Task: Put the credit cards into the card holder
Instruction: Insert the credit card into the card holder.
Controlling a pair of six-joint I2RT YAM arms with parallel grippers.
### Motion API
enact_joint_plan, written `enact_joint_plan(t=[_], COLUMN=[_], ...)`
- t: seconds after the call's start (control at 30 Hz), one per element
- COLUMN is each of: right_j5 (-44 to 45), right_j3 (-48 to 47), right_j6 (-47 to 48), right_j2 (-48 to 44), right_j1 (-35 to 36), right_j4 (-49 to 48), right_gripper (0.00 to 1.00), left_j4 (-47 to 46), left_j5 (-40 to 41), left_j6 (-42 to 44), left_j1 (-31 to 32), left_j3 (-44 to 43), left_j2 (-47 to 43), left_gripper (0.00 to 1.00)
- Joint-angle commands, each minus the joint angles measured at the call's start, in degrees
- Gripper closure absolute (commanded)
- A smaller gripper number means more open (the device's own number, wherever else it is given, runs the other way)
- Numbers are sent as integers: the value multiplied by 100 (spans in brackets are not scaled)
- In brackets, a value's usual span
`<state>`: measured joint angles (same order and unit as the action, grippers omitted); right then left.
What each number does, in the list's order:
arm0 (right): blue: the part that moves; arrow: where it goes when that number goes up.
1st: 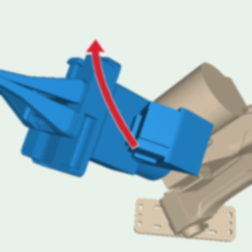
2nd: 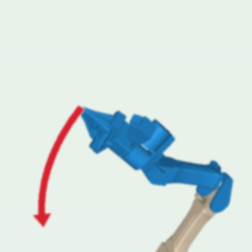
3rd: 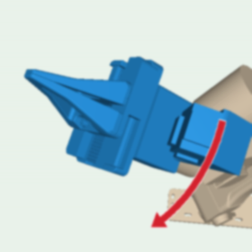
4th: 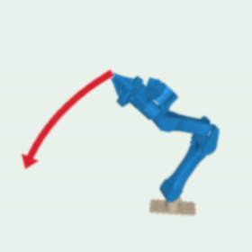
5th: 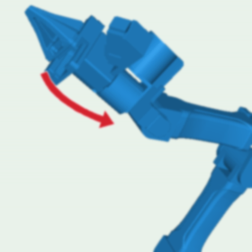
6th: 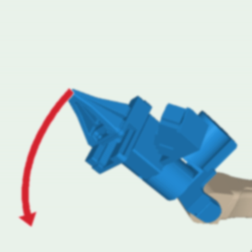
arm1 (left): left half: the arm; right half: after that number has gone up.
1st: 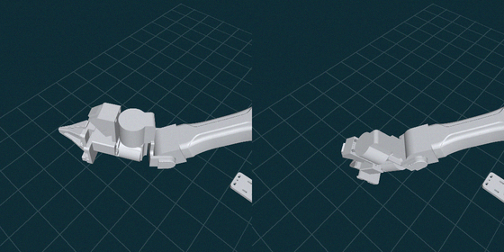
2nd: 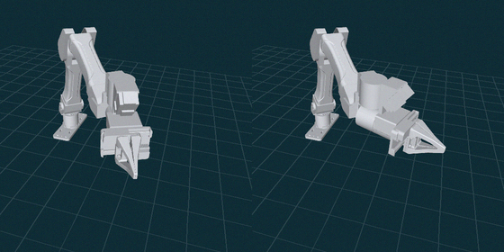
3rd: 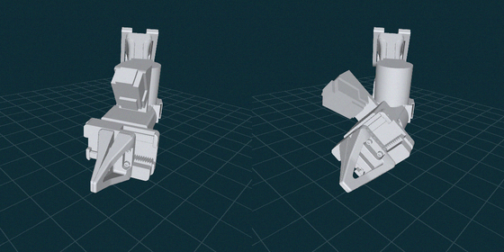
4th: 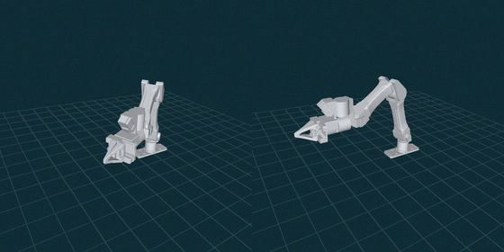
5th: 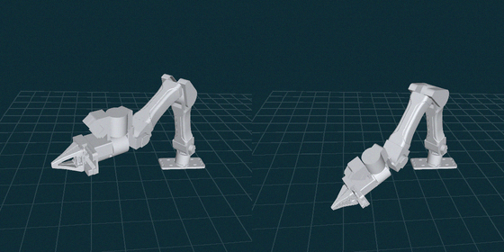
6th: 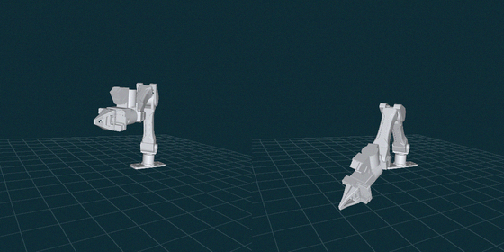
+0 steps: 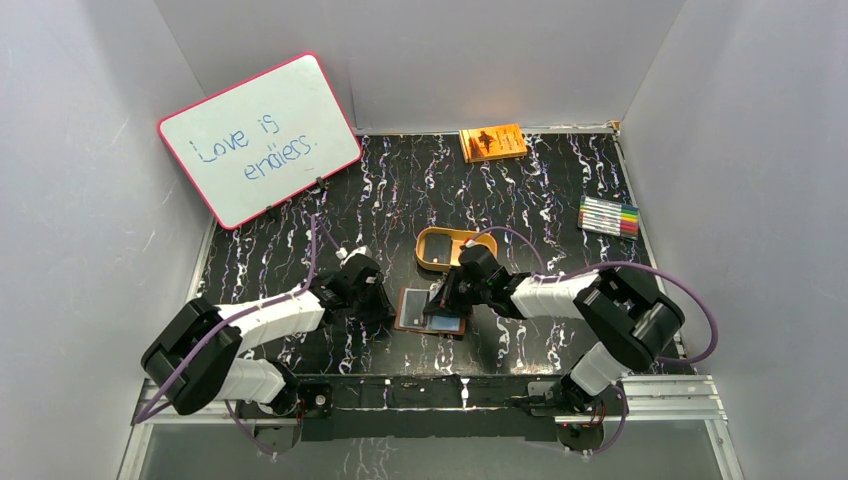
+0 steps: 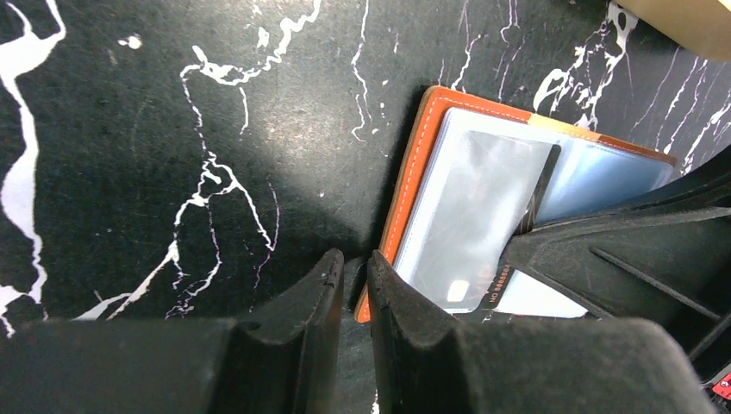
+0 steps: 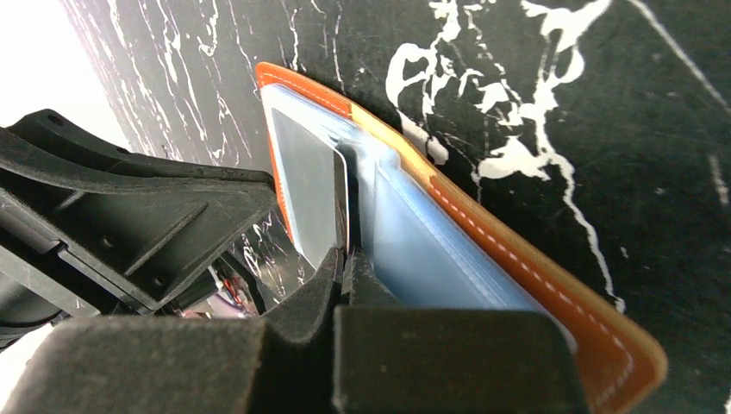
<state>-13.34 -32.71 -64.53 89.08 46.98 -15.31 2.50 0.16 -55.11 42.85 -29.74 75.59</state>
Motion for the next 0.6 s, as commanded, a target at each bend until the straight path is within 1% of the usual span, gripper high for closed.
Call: enact_joint_plan(t=[0.0,0.17,0.2,0.23,0.3,0.37,0.47,0.57], right_j5=[-152,-142,-106,-74,-10,59,137,300], right_j3=[-227,-274,-253,-227,-162,-116,-123,-239], right_j6=[155,173,176,181,181,187,213,346], right_j2=[197,135,69,-6,-162,-270,-373,-501], right_j1=[147,170,171,171,167,171,164,162], right_j4=[15,159,202,249,310,350,469,807], right_gripper=[100,100,98,94,82,74,65,57], left_j4=[656,680,686,704,739,744,740,789], left_j5=[-367,-309,-286,-270,-236,-236,-252,-227], left_j6=[-4,-55,-71,-78,-80,-81,-79,-72], left_j1=[75,75,77,75,74,80,77,75], left_j3=[357,399,406,421,434,433,426,392], left_j2=[349,284,240,205,161,153,149,125], left_gripper=[83,83,83,83,83,83,83,83])
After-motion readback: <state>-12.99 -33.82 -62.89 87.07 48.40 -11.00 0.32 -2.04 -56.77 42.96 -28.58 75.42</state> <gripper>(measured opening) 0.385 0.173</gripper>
